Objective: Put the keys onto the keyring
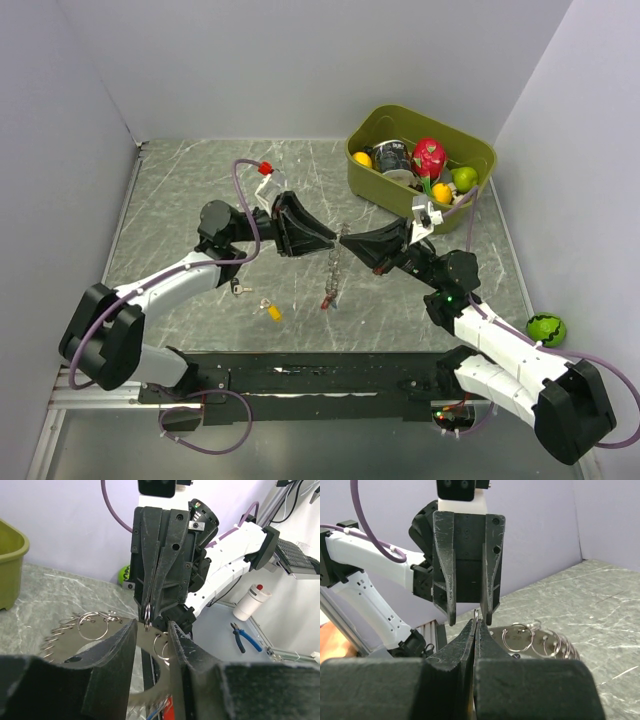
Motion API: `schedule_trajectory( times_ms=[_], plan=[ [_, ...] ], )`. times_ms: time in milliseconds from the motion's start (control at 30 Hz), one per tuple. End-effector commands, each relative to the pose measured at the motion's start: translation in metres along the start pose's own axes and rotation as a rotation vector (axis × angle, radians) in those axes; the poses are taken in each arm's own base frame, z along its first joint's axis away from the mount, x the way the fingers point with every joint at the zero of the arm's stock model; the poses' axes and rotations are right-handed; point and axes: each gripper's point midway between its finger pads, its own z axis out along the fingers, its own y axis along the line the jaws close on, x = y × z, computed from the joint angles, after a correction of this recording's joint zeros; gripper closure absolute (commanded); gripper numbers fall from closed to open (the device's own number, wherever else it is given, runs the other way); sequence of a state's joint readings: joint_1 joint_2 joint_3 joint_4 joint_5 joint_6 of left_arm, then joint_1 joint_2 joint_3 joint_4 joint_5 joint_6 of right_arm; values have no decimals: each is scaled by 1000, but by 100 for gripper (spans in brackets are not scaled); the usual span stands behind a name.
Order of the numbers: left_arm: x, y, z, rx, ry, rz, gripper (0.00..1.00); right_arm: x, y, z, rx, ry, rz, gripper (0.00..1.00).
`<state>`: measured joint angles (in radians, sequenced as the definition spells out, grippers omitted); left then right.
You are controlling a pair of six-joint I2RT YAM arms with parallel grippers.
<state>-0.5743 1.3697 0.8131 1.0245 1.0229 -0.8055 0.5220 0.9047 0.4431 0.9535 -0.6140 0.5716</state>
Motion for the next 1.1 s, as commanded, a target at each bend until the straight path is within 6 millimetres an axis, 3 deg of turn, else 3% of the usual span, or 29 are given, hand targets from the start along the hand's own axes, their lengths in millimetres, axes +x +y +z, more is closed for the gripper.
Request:
schedule_trajectory(
  times_ms=[0, 133, 233, 467, 500, 567, 600, 700, 833, 1067],
  plan=[
    [-16, -6, 13, 32, -18, 73, 65, -34, 22, 7, -67, -83, -91, 100],
    [-12, -3, 17, 25, 7, 61, 78, -34, 23, 8, -70, -81, -95, 100],
    [-11, -3, 19, 22, 16, 72, 98, -34, 23, 7, -67, -81, -96, 100],
    [-10, 8, 13, -90, 67, 111, 99, -29, 27, 7, -88, -22, -124, 100],
    [-13, 7, 12, -103, 72, 126, 99, -26, 27, 7, -88, 4, -127, 82],
    [-15, 9, 12, -123, 96, 172, 99, -28, 31, 6, -98, 23, -146, 62],
    [-13, 9, 8, -151, 117, 157, 99, -22, 27, 5, -78, 52, -151, 45],
    [-11, 10, 2, -202, 160, 188, 99, -33, 21, 1, -26, 47, -203, 20],
    [-7, 10, -5, -248, 212, 224, 99, -38, 19, -6, -19, 67, -267, 11],
    [-3, -3, -9, -308, 305, 269, 99, -18, 32, -5, -183, 268, -300, 16]
  ],
)
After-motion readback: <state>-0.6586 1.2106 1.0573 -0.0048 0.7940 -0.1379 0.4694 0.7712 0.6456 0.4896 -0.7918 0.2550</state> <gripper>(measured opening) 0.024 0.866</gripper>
